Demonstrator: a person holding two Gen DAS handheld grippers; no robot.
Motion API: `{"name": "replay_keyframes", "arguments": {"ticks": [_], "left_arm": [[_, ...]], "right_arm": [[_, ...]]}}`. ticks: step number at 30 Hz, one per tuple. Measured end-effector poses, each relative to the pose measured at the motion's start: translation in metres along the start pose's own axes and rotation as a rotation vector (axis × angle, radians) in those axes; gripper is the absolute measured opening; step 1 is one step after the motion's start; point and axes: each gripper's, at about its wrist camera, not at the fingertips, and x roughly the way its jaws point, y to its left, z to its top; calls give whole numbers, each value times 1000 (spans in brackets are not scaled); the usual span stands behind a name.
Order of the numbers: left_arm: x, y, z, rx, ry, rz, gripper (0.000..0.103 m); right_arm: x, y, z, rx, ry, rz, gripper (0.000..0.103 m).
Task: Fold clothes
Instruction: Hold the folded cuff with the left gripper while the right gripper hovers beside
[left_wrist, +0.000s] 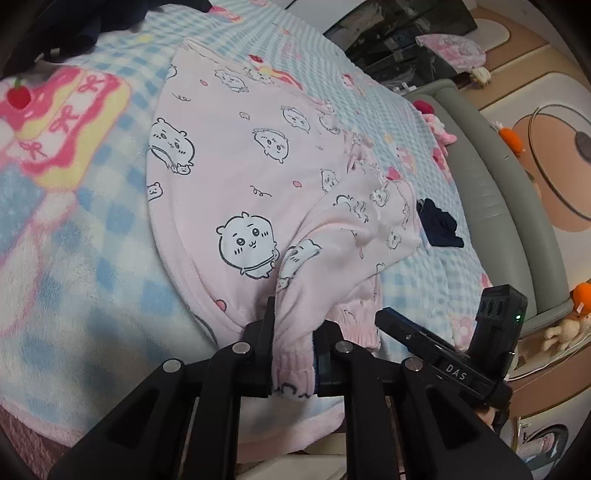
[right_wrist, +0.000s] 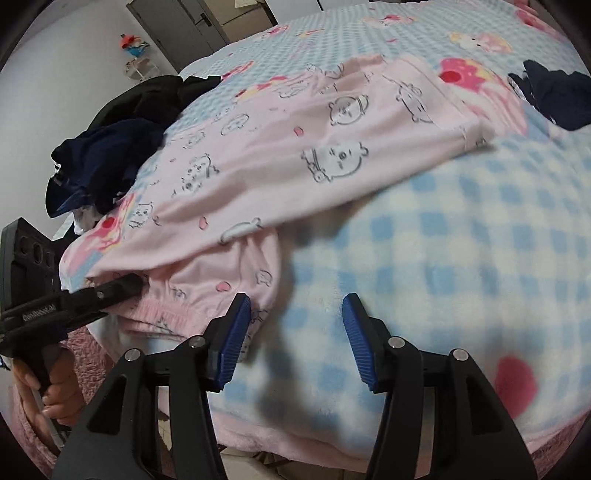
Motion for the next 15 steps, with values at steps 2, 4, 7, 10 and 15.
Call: {"name": "replay_keyframes", "arguments": {"ticks": [2, 4, 7, 10, 15], "left_arm": [[-4, -1, -1, -10, -8, -29, 12], [-9, -3, -2, -17, -12, -62, 12], [-12, -7, -3, -26, -8, -118, 12], [-7, -6, -7, -29, 16, -101, 12], [0, 1, -8, -44, 59, -48, 28]], "right_arm": [[-4, -5, 1, 24, -7, 23, 53], [-7, -8, 1, 44, -14, 49, 53], [-2, -3, 5, 48, -19, 70, 54], [2, 3, 6, 42, -15, 98, 55], [8, 14, 7, 12, -14, 93, 58]]}}
